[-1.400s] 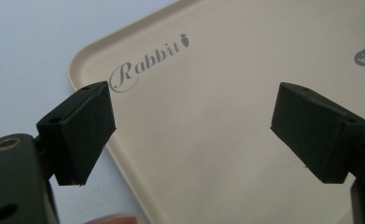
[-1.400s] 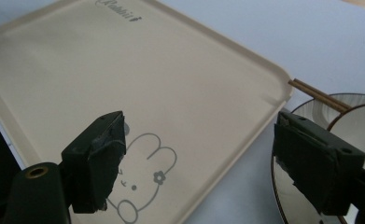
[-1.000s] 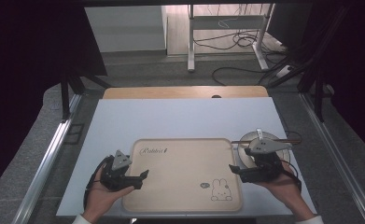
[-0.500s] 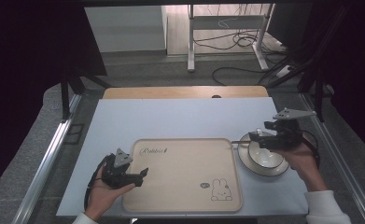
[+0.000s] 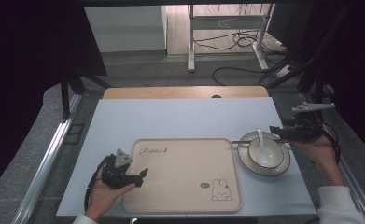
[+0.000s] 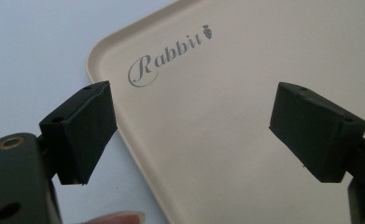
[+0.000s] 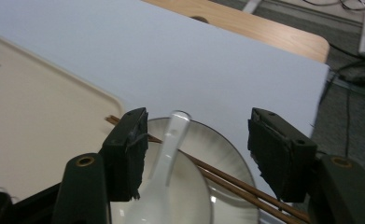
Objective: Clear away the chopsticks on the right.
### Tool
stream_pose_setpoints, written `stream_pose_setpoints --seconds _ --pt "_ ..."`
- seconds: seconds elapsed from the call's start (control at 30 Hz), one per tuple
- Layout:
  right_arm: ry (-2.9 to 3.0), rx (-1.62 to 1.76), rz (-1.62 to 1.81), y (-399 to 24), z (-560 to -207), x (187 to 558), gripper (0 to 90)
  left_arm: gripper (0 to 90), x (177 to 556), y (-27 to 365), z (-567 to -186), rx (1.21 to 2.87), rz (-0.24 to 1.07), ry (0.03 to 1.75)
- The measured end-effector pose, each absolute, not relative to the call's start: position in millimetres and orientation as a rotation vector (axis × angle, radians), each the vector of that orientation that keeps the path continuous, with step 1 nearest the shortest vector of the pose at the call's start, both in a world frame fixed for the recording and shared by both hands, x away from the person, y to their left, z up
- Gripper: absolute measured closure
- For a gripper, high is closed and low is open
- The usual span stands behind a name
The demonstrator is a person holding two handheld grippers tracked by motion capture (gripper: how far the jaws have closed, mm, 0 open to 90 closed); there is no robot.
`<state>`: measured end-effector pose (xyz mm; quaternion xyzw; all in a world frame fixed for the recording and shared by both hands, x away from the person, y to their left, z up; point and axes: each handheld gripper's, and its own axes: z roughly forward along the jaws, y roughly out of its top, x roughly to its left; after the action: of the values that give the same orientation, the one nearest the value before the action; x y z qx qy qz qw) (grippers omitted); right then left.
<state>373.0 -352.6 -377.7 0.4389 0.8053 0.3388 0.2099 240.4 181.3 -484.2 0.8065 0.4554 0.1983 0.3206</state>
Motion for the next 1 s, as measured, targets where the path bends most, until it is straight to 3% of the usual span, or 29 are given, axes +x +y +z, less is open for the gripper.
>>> stream_pose_setpoints --seconds 0.23,0.47,0.8,1.0 --pt "2.195 1.342 0.845 -376 -387 390 42.3 14.7 240 184 -486 2.122 0.514 1.191" --pt "2.224 1.409 0.715 -393 -405 409 52.5 14.7 240 186 -486 2.122 0.514 1.198" --pt "2.304 1.464 0.595 -407 -438 441 79.4 14.8 240 186 -488 2.129 0.531 1.195" --pt "2.379 1.43 0.48 -402 -456 449 88.9 14.5 240 188 -489 2.123 0.545 1.213"
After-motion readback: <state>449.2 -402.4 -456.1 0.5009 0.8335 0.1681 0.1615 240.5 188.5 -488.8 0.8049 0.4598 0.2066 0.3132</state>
